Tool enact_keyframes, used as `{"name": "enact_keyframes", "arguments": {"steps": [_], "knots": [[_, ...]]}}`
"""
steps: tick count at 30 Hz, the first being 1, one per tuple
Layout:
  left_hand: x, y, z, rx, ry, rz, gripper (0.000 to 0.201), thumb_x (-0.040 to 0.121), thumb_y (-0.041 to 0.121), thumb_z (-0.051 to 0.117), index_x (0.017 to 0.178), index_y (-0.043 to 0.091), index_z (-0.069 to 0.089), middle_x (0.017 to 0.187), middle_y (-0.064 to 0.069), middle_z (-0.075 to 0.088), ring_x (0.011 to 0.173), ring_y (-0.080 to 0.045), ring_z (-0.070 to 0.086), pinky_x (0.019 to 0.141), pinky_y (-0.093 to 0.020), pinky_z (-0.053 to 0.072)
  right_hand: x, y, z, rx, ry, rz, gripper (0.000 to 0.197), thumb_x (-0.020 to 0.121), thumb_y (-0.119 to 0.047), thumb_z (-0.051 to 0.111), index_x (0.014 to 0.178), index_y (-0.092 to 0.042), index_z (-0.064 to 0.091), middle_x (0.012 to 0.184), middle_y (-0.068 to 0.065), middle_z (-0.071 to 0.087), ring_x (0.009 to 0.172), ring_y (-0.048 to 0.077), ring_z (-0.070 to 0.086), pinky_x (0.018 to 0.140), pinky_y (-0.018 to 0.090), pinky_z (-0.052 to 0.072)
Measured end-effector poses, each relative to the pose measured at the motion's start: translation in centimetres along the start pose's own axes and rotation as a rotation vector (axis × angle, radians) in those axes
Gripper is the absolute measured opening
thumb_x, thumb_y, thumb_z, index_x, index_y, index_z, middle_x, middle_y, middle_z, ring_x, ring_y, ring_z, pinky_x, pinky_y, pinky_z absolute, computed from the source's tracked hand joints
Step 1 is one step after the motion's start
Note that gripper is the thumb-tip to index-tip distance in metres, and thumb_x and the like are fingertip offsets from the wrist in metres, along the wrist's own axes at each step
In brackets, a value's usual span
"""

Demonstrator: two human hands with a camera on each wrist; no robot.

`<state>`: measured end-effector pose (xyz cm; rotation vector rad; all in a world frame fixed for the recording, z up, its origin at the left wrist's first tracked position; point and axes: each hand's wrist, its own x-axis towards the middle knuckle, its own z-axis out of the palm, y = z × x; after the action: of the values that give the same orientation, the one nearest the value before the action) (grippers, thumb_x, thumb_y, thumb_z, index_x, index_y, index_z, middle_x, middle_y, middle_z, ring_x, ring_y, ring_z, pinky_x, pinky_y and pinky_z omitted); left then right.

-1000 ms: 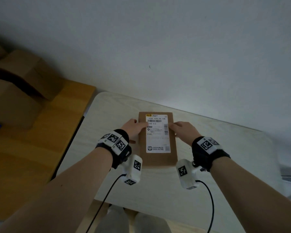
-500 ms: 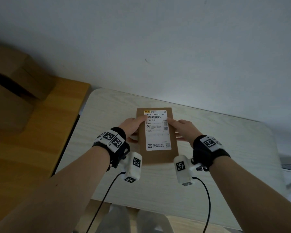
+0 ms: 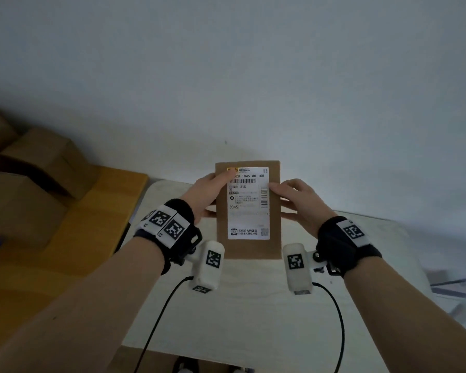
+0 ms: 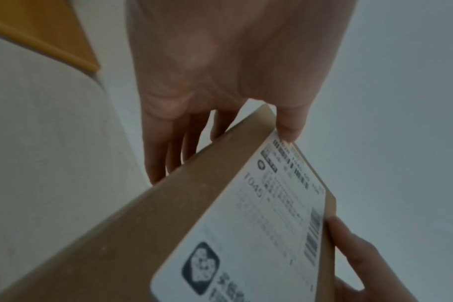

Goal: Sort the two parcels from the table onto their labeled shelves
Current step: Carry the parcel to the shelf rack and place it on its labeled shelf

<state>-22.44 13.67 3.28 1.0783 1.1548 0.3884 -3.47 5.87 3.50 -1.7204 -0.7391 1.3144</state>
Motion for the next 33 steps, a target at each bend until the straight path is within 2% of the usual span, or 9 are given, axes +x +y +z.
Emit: {"name": "enact_keyframes", "arguments": {"steps": [2,5,8,14,17,20,25,29,33], "knots": [[-1.2,1.8,-0.1,0.015,-0.02,0.07,0.049,0.088,0.055,0.052,0.12,0.02,0.061,0.104,0.003,0.071,0.099,-0.017,0.064,0.083,-0.037,0.051,-1.0,-1.7,-0.5,0.053,0.001,-0.059,0.028,0.083,-0.033,0.068,0.094,-0.016,0.048,0.107,0.004,0.069,0.105,0.023,0.064,0.101,0.045,0.047],[-3.1,4.4,-0.2,0.031,-0.04,0.189,0.041,0.088,0.058,0.05,0.113,0.028,0.063,0.1,0.007,0.071,0.096,-0.014,0.065,0.076,-0.031,0.05,-2.5,-4.2,-1.4,0.129,0.007,-0.156,0.026,0.086,-0.029,0.065,0.099,-0.015,0.048,0.095,0.0,0.07,0.093,0.021,0.065,0.09,0.042,0.051],[-4.5,6.6,0.0,0.044,-0.031,0.323,0.046,0.088,0.059,0.048,0.122,0.029,0.06,0.108,0.008,0.07,0.102,-0.014,0.064,0.079,-0.032,0.049,-3.6,-6.4,-1.8,0.191,0.008,-0.245,0.025,0.087,-0.027,0.064,0.103,-0.015,0.048,0.091,0.0,0.07,0.09,0.02,0.065,0.081,0.036,0.052],[-5.7,9.2,0.3,0.021,0.001,0.504,0.052,0.087,0.057,0.05,0.131,0.03,0.055,0.115,0.007,0.069,0.111,-0.017,0.061,0.084,-0.035,0.048,-5.0,-9.5,-2.3,0.245,0.013,-0.394,0.024,0.08,-0.024,0.067,0.095,-0.015,0.05,0.086,-0.004,0.072,0.085,0.015,0.065,0.083,0.033,0.049],[-5.9,10.0,0.3,0.012,0.004,0.545,0.053,0.086,0.057,0.051,0.132,0.03,0.054,0.117,0.006,0.069,0.114,-0.018,0.061,0.092,-0.039,0.049,-5.4,-10.4,-2.6,0.266,0.012,-0.44,0.024,0.076,-0.022,0.066,0.093,-0.016,0.05,0.087,-0.002,0.07,0.084,0.014,0.064,0.082,0.032,0.048],[-6.1,10.7,0.4,-0.003,-0.004,0.565,0.052,0.088,0.054,0.051,0.134,0.03,0.053,0.116,0.006,0.069,0.114,-0.018,0.06,0.097,-0.041,0.047,-5.8,-11.1,-2.8,0.274,0.013,-0.471,0.019,0.087,-0.014,0.059,0.102,-0.015,0.047,0.091,0.0,0.068,0.086,0.014,0.062,0.085,0.033,0.046],[-6.0,11.5,0.3,0.007,0.0,0.582,0.057,0.083,0.058,0.053,0.133,0.031,0.052,0.117,0.005,0.069,0.116,-0.019,0.059,0.102,-0.047,0.043,-5.8,-11.8,-2.8,0.276,0.013,-0.494,0.021,0.088,-0.011,0.057,0.106,-0.016,0.047,0.091,0.0,0.068,0.086,0.015,0.061,0.088,0.033,0.046],[-5.9,12.1,0.2,0.009,0.001,0.586,0.062,0.077,0.061,0.053,0.132,0.032,0.054,0.116,0.007,0.07,0.116,-0.018,0.059,0.104,-0.049,0.041,-5.5,-12.2,-2.8,0.274,0.013,-0.5,0.021,0.087,-0.01,0.057,0.105,-0.016,0.047,0.09,0.0,0.068,0.084,0.014,0.061,0.086,0.033,0.046],[-5.8,12.4,0.3,-0.011,0.005,0.59,0.055,0.084,0.056,0.053,0.132,0.03,0.054,0.108,0.01,0.07,0.112,-0.016,0.06,0.104,-0.049,0.041,-5.4,-12.5,-2.8,0.28,0.015,-0.5,0.014,0.087,-0.007,0.057,0.094,-0.017,0.049,0.087,-0.001,0.068,0.081,0.012,0.062,0.082,0.029,0.047]]}}
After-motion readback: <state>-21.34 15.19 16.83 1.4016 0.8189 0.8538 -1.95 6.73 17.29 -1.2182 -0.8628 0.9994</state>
